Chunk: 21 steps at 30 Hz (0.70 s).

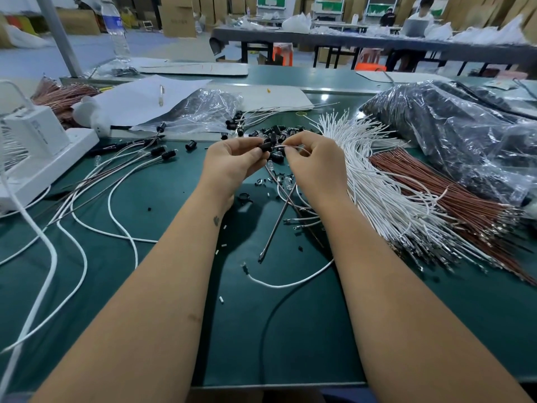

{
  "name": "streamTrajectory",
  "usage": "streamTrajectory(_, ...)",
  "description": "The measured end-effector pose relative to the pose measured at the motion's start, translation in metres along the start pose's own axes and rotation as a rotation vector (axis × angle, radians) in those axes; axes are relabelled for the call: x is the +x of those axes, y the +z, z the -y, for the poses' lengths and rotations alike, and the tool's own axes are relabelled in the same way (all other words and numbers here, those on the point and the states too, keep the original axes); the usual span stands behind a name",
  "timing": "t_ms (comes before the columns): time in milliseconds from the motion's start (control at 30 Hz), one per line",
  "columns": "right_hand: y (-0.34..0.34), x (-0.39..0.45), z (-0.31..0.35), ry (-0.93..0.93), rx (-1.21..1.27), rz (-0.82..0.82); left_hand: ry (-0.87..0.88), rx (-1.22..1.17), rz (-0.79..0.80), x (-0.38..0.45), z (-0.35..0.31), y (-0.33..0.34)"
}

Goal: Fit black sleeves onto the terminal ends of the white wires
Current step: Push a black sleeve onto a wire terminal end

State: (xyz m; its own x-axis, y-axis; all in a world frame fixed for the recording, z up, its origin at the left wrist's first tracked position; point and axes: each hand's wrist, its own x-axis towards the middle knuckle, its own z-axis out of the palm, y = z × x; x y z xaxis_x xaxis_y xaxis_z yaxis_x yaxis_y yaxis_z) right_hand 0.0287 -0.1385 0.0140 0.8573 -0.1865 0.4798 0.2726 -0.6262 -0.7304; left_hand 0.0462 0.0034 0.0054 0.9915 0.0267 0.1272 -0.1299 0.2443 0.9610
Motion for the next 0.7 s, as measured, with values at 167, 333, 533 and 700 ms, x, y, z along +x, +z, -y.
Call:
streamTrajectory(167,0.0008,-0.0011,0.0001,-0.072,-0.099,0.002,0.011,-0.004,0.002,-0.0015,-0.0005,0.0005)
streamTrajectory(333,0.0048,-0.0035,0.0019,-0.136,-0.146,0.045,0.014,0.003,-0.013,-0.0002,0.0009,-0.0033)
streamTrajectory(533,0.0027,-0.0034,0.0011,-0.154,-0.172,0.012,0.011,0.018,0.005,0.0005,0.0019,-0.0044)
streamTrajectory(700,0.0021,-0.0044,0.0014,-0.154,-0.141,-0.003,0.018,0.053,0.011,-0.0001,0.0026,-0.0035)
